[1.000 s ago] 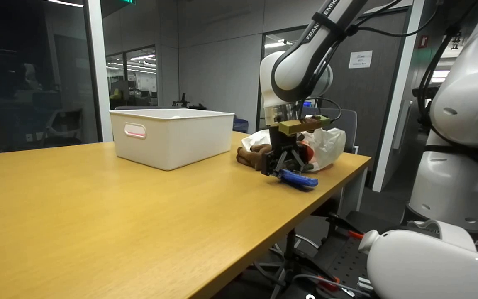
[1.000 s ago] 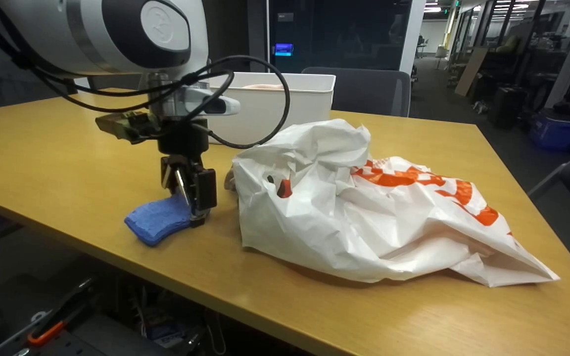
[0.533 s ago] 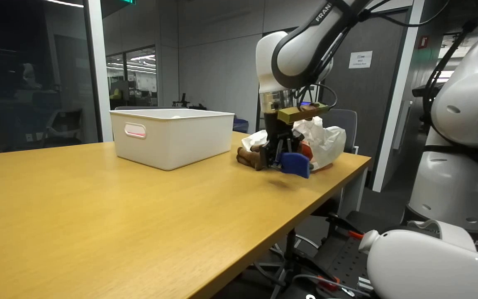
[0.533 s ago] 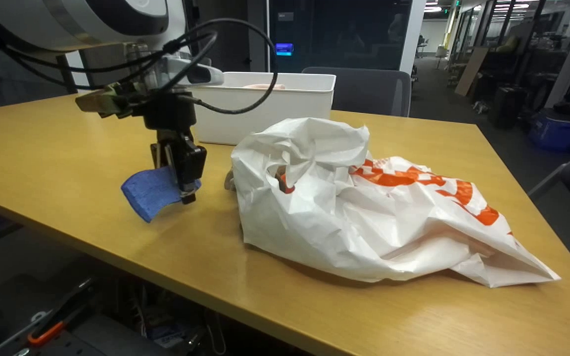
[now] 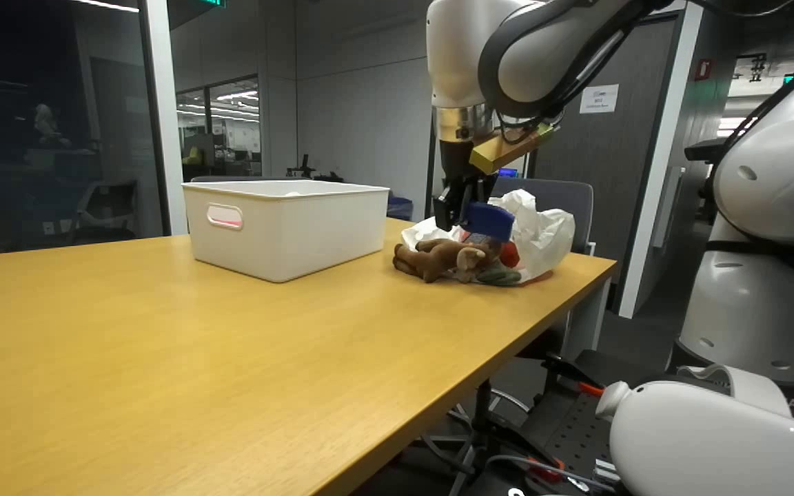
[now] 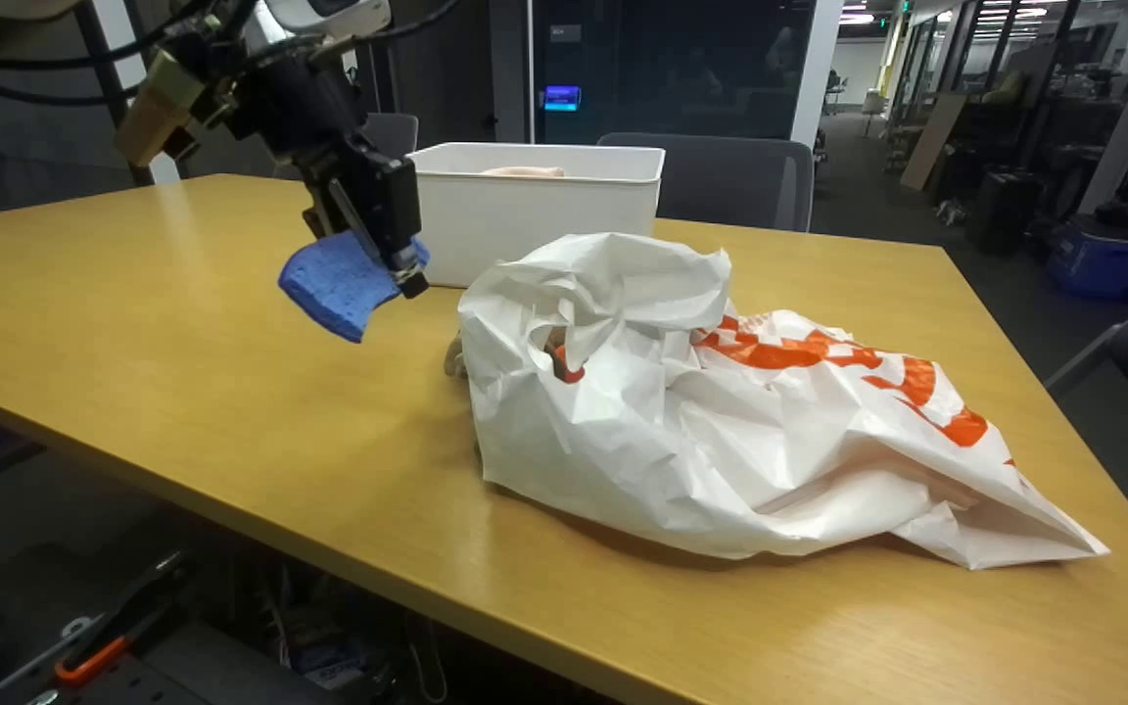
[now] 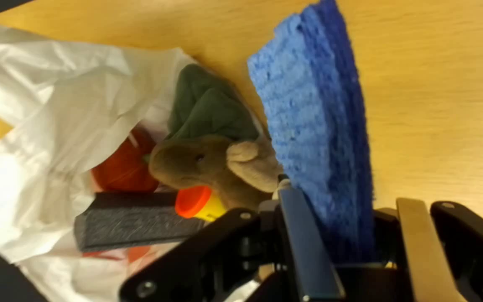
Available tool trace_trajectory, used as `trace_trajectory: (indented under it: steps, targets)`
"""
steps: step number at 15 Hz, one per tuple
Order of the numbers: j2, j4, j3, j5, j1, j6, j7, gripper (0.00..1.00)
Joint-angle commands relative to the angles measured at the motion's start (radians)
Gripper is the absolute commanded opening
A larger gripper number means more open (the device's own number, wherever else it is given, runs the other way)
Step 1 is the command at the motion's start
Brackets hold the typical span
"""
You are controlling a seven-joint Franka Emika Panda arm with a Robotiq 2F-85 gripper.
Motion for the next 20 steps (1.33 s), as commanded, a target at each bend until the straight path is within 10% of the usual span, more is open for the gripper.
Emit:
trace_trajectory:
  steps: [1, 7, 20]
  targets:
    - [-0.032, 0.01, 0.061, -0.2, -0.088, 0.005, 0.096, 0.02]
    - [0.096, 0.03, 0.0, -0.577, -0.116, 0.048, 0.313, 0.02]
    - [0.357, 0.134, -0.197, -0.97, -0.057, 0.104, 0.589, 0.02]
